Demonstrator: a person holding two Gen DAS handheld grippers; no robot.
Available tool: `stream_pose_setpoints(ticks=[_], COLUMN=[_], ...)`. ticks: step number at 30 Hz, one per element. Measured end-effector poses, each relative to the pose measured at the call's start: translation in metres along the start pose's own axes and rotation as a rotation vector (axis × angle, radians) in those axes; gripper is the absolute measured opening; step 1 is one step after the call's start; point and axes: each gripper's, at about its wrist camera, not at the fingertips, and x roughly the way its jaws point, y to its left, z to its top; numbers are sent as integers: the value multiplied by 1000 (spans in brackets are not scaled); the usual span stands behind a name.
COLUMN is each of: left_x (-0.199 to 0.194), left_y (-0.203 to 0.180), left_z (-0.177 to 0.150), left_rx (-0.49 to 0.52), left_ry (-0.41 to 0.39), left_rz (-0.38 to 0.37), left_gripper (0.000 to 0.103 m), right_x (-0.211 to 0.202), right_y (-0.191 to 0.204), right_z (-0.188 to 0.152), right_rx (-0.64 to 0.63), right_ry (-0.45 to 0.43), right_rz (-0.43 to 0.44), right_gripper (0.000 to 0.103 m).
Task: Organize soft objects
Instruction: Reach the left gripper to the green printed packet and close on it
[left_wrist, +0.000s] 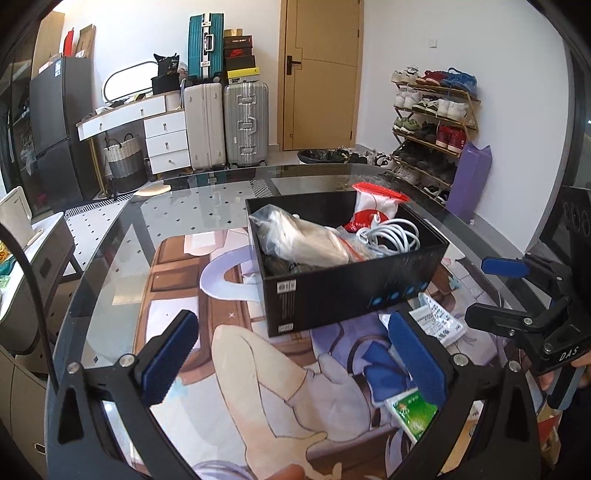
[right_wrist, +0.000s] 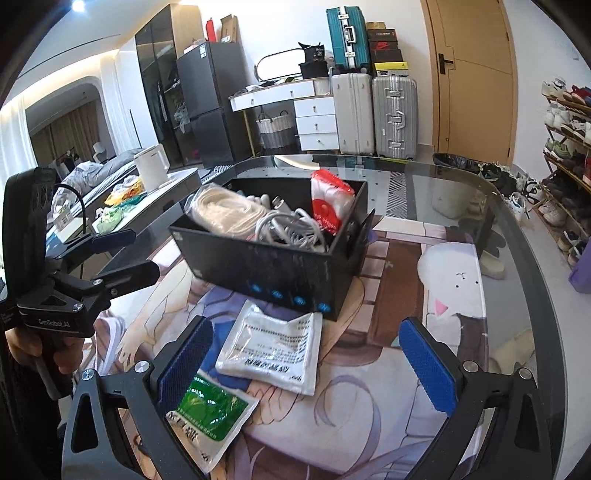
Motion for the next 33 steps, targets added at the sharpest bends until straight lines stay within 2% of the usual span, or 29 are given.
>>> stream_pose_setpoints(ticks=[9, 13, 21, 33], left_x=[-7, -8, -11, 2], left_y=[-9, -20, -50, -73], left_z=[-13, -18, -28, -46], left_rx=[20, 65, 167, 248], left_ry=[15, 41, 92, 187], left_rz=[-14, -34, -125, -183], left_gripper=[103, 103, 103, 103], right_x=[-9, -11, -12, -15], right_y=[3, 5, 3, -6], right_z=[-9, -15, -23, -23], right_rx=[-15, -28, -30, -13], right_ry=[21, 40, 60, 58], right_rz=[-8, -8, -18, -23], right_gripper=[102, 102, 102, 102])
